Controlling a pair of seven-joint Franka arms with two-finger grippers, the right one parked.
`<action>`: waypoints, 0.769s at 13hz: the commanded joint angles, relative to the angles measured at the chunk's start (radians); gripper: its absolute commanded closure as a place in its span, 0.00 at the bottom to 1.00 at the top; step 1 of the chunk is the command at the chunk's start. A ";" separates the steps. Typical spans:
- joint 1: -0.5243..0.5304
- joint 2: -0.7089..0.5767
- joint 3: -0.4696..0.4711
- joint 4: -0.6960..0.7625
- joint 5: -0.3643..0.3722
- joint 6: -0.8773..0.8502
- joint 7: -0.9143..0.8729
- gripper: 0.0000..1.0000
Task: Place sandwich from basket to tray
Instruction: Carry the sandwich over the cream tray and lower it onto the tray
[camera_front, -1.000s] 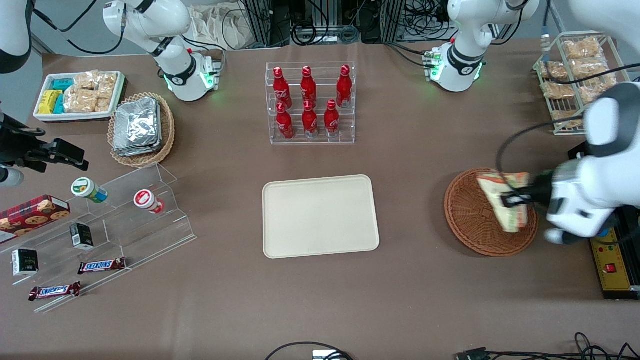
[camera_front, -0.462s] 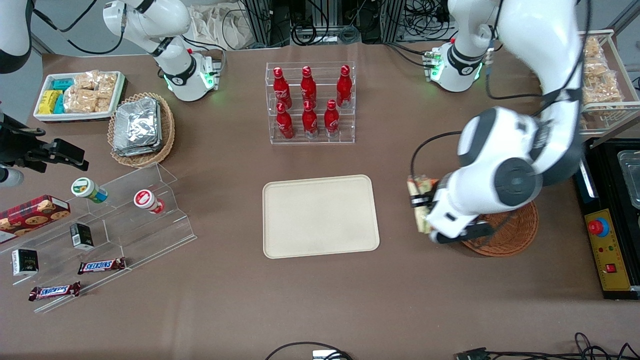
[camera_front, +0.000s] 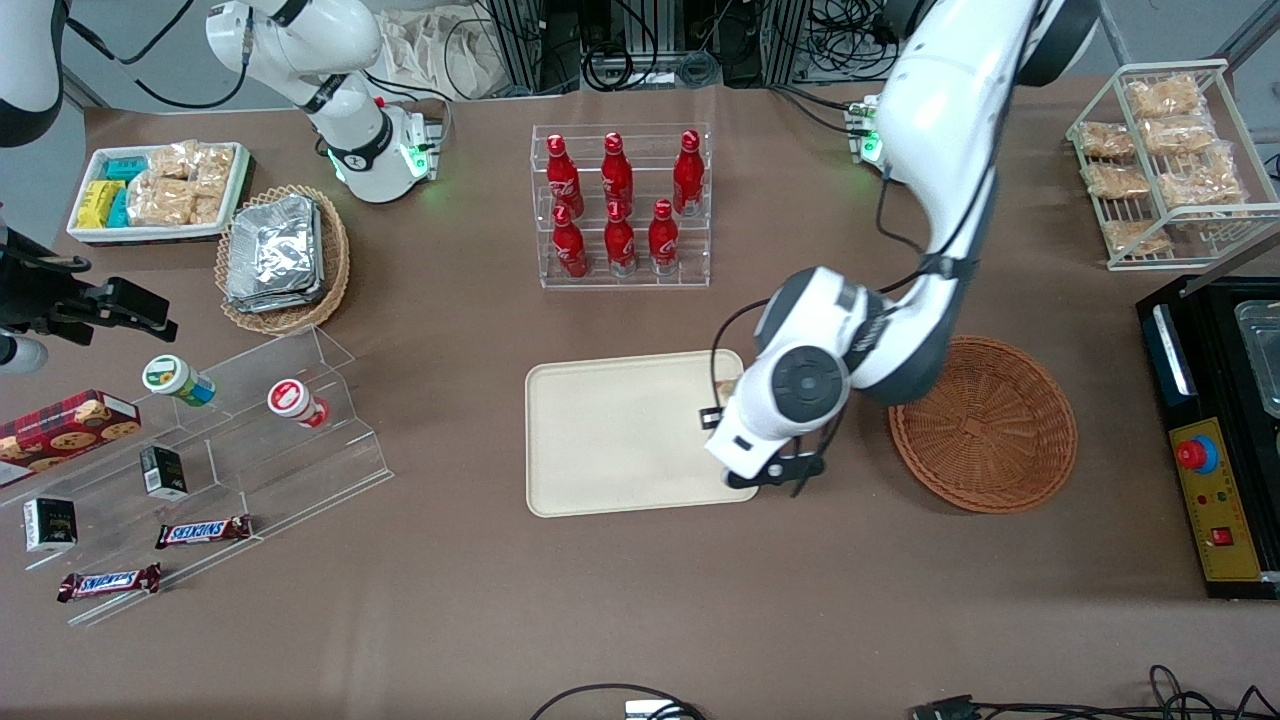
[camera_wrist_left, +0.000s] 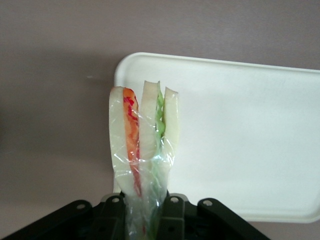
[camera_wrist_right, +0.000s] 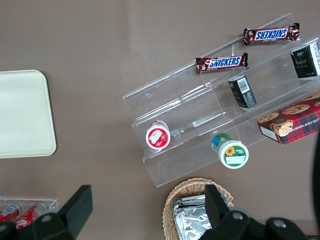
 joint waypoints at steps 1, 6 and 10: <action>-0.010 0.030 0.012 -0.015 0.015 0.053 -0.016 1.00; -0.030 0.081 0.012 -0.032 0.020 0.113 -0.013 0.92; -0.036 0.083 0.012 -0.037 0.020 0.107 -0.009 0.00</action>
